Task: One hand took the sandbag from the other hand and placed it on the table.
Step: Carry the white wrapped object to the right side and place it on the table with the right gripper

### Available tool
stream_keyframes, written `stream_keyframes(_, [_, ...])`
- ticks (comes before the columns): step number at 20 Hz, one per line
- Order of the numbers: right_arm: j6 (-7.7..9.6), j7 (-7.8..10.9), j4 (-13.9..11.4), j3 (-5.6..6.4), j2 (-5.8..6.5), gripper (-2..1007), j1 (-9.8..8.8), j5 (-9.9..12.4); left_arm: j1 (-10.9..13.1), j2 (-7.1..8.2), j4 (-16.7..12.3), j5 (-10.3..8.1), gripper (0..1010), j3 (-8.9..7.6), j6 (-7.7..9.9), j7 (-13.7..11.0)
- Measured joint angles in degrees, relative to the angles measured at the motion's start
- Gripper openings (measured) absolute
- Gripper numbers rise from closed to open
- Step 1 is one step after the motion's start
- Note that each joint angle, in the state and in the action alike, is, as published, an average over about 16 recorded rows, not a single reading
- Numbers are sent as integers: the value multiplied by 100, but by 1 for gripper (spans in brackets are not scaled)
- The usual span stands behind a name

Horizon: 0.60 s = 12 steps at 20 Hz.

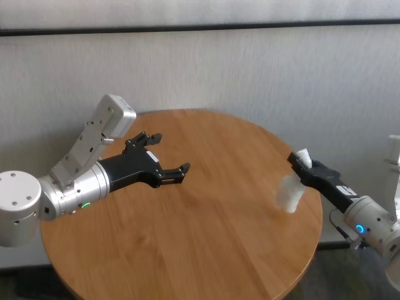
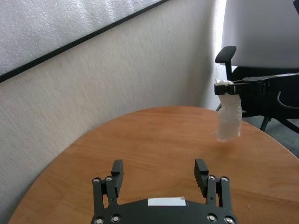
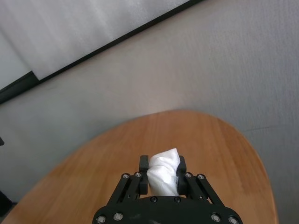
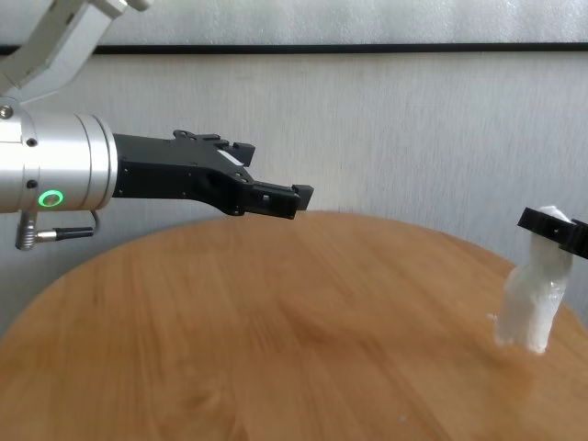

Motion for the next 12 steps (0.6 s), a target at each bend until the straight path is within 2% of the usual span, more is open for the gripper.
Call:
stream_keyframes(7, [77, 19, 14, 0, 57, 338, -8, -71, -3, 3, -2, -3, 1000, 4, -2, -5])
stream_keyframes(12, [84, 33, 28, -20, 63, 382, 9, -89, -4, 5, -4, -5, 1000, 6, -4, -8])
